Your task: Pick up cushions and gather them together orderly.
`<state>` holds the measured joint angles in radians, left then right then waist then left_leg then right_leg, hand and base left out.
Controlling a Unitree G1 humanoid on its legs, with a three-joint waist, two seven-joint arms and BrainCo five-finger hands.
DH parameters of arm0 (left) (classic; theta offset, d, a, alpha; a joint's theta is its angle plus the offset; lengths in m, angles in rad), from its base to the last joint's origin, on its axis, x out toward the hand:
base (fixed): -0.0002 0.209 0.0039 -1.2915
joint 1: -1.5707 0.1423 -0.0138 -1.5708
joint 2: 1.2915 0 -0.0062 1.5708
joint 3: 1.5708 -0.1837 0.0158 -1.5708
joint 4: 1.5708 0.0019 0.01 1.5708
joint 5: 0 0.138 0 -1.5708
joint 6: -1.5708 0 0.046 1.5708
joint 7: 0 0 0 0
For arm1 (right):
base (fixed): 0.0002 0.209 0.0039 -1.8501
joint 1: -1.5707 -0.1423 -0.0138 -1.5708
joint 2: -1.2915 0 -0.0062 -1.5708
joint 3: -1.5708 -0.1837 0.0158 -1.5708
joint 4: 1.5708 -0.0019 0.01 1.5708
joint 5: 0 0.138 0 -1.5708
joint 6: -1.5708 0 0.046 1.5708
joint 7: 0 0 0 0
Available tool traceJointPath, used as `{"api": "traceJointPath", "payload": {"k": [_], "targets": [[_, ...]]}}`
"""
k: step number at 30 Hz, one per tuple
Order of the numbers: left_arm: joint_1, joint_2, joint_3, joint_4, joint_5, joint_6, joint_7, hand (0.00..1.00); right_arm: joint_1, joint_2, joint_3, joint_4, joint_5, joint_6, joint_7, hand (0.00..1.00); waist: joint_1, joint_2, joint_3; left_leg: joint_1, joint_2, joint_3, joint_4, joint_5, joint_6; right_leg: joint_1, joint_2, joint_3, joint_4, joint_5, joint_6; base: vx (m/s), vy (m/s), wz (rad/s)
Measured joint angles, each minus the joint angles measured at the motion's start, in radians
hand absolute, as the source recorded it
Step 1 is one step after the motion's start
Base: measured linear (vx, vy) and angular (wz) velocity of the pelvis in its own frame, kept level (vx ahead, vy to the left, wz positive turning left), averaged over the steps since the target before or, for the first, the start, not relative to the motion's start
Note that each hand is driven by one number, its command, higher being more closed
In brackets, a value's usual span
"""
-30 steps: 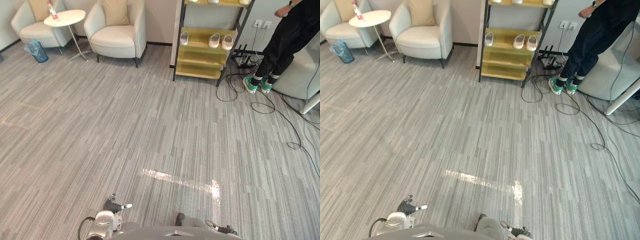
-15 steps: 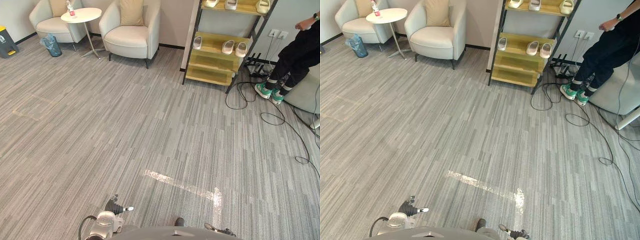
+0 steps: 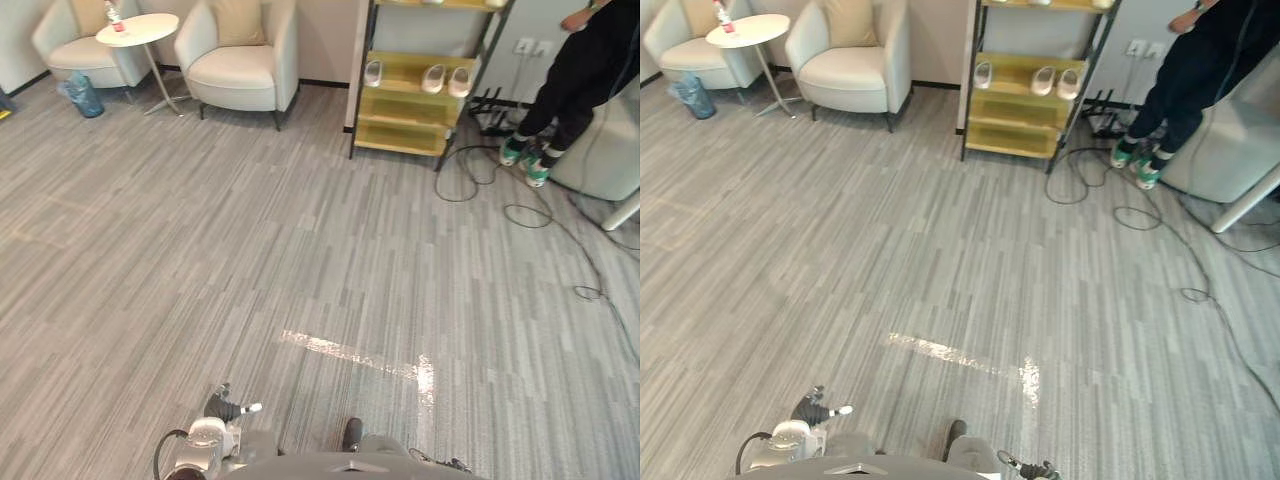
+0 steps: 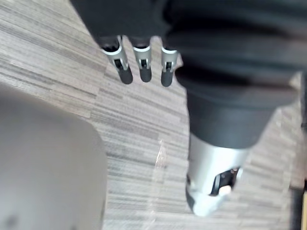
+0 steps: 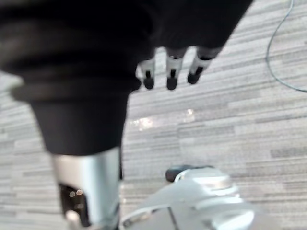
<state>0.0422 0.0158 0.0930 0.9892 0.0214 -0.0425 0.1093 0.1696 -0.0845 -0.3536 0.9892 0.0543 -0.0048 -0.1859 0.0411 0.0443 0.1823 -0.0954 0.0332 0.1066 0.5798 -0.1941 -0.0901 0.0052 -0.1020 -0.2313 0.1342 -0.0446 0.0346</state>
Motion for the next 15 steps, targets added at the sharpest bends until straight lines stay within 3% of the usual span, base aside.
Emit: {"api": "traceJointPath", "payload": {"k": [2, 5, 6, 7, 10, 15], "targets": [[0.002, -0.028, 0.035, -0.002, -0.005, -0.002, 0.011, 0.0, 0.003, -0.004, 0.001, -0.036, 0.0, 0.0, 0.0, 0.0, 0.003, 0.03, 0.004, -0.041, 0.014, -0.004, -0.034, -0.025, 0.009, 0.001, 0.0, 0.019, 0.002, -0.005, 0.009, 0.02, 0.08, -0.27], [0.012, -0.04, 0.067, -0.018, -0.02, -0.002, 0.015, 0.0, 0.013, -0.014, 0.031, -0.058, -0.002, 0.0, -0.002, 0.0, 0.018, 0.037, -0.001, -0.031, 0.018, -0.079, -0.208, -0.016, -0.004, -0.025, 0.008, 0.061, 0.043, -0.021, 0.033, 0.04, 0.176, -0.51], [0.018, -0.048, 0.075, -0.017, -0.02, -0.002, 0.016, 0.0, 0.023, -0.02, 0.038, -0.072, -0.002, 0.0, -0.002, 0.0, 0.018, 0.052, -0.008, -0.025, 0.033, -0.103, -0.26, -0.007, -0.008, -0.034, 0.028, 0.073, 0.054, -0.026, 0.041, 0.09, 0.226, -0.51], [0.021, -0.059, 0.096, -0.018, -0.033, -0.004, 0.016, 0.0, 0.021, -0.019, 0.037, -0.068, -0.003, 0.004, -0.002, 0.0, 0.021, 0.058, -0.016, -0.02, 0.026, -0.099, -0.264, 0.031, 0.019, -0.025, 0.035, 0.106, 0.048, -0.024, 0.044, 0.14, 0.214, -0.59], [0.03, -0.032, 0.103, -0.017, -0.037, -0.003, 0.016, 0.0, 0.036, 0.018, 0.037, -0.067, -0.004, 0.008, -0.005, 0.0, 0.015, -0.001, -0.034, 0.041, -0.013, -0.068, -0.335, 0.029, 0.025, 0.001, 0.002, 0.141, 0.027, -0.017, 0.048, 0.19, 0.206, -0.26], [0.043, -0.03, 0.101, -0.013, -0.035, -0.001, 0.015, 0.0, 0.047, 0.028, 0.035, -0.048, -0.014, 0.008, -0.006, 0.0, 0.018, -0.017, -0.076, 0.118, -0.033, -0.035, -0.401, 0.06, 0.07, 0.041, -0.012, 0.163, -0.003, -0.035, 0.067, 0.2, 0.075, -0.11]]}}
